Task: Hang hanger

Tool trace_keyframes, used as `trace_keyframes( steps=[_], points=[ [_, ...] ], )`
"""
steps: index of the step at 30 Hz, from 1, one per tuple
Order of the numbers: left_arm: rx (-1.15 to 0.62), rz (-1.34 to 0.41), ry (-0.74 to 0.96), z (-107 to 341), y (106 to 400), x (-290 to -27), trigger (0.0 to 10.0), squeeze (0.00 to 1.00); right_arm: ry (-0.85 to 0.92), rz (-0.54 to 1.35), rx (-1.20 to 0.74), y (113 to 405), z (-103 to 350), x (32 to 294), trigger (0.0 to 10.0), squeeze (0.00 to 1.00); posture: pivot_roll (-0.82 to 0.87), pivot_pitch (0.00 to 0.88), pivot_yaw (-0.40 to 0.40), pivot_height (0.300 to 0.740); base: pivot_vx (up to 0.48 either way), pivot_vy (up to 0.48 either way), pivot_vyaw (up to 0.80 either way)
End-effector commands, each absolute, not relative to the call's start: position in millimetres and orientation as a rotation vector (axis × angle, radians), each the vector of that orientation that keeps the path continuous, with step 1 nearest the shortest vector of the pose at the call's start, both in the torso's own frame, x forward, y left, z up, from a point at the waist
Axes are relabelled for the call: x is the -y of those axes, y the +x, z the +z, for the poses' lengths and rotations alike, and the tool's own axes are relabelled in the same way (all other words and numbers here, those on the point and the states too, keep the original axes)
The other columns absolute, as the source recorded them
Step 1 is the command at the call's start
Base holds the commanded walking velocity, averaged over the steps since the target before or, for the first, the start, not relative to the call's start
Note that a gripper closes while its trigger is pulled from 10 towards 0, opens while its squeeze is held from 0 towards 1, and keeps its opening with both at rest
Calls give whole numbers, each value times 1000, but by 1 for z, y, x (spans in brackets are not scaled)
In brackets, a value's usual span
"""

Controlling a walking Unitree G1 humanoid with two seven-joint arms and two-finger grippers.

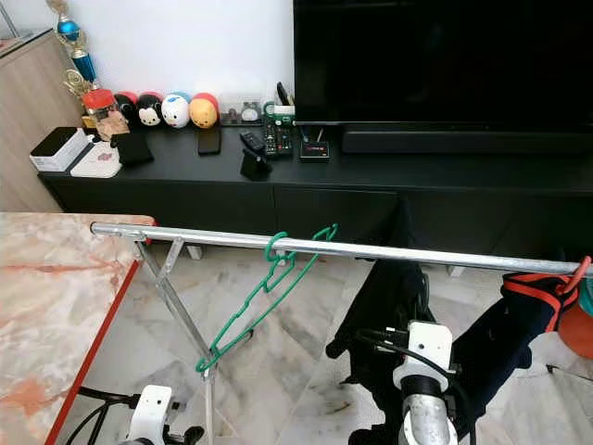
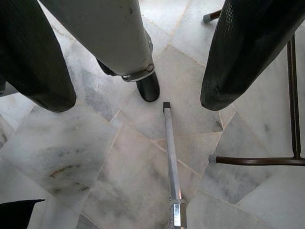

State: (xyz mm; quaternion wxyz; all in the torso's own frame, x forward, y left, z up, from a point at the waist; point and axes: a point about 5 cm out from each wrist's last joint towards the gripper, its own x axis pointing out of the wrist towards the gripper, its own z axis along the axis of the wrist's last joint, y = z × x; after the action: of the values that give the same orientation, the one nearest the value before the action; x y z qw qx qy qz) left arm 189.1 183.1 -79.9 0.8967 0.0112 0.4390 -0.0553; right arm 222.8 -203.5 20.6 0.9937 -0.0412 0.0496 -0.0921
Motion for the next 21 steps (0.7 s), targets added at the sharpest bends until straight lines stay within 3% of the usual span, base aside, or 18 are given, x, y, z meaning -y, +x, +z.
trace_keyframes(
  steps=[1,21],
  points=[
    [-918,-115,42,-80,189,-188,10000,0,-76,-157,-97,222,16,199,10000,0,-72,0,51,740,0,0,0],
    [-930,-124,52,-81,186,-188,10000,0,-70,-93,-138,226,4,194,10000,0,-67,0,44,740,0,0,0]
  ],
)
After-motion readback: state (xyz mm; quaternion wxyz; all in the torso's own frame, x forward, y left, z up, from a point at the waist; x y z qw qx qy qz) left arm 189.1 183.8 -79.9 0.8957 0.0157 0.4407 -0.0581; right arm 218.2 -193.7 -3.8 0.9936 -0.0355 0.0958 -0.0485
